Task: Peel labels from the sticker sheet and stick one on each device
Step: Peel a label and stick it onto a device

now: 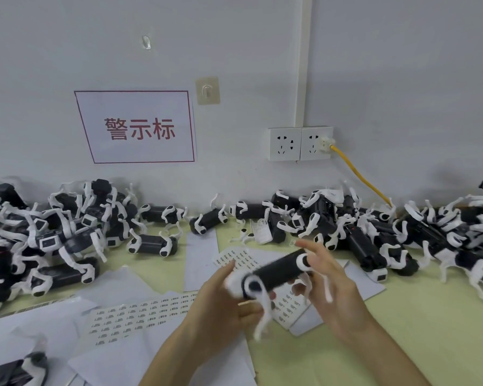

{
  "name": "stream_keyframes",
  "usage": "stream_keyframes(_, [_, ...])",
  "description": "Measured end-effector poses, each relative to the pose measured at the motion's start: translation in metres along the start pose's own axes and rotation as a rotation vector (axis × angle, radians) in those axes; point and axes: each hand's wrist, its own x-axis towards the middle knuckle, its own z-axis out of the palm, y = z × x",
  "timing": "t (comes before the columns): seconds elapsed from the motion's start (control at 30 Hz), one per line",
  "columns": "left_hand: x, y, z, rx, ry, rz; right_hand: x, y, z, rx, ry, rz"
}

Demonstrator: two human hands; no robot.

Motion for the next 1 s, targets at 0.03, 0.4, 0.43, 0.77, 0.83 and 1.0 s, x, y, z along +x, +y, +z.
stream_keyframes(0.03, [-0.001, -0.002, 0.004, 0.056, -0.073, -0.026, -0.001, 0.000, 0.001, -0.040, -0.036, 0.012])
stream_keyframes(0.4, [0.003, -0.014, 0.005, 0.112, -0.068, 0.089, 0.005, 0.007, -0.001, -0.576, 0.256, -0.228])
stream_keyframes(0.43, [0.004, -0.016, 0.006, 0.076, -0.035, 0.107, 0.005, 0.006, -0.003, -0.510, 0.282, -0.259])
stream_keyframes(0.77, [0.011, -0.031, 0.012, 0.044, -0.031, 0.174, 0.000, 0.008, 0.012, -0.281, 0.085, 0.055])
stream_keyframes(0.83, [0.012, -0.032, 0.011, 0.065, -0.035, 0.181, 0.000, 0.011, 0.014, -0.277, 0.126, 0.067])
stream_keyframes(1.0, [0.015, -0.035, 0.010, 0.107, -0.049, 0.203, -0.003, 0.014, 0.017, -0.340, 0.147, 0.054])
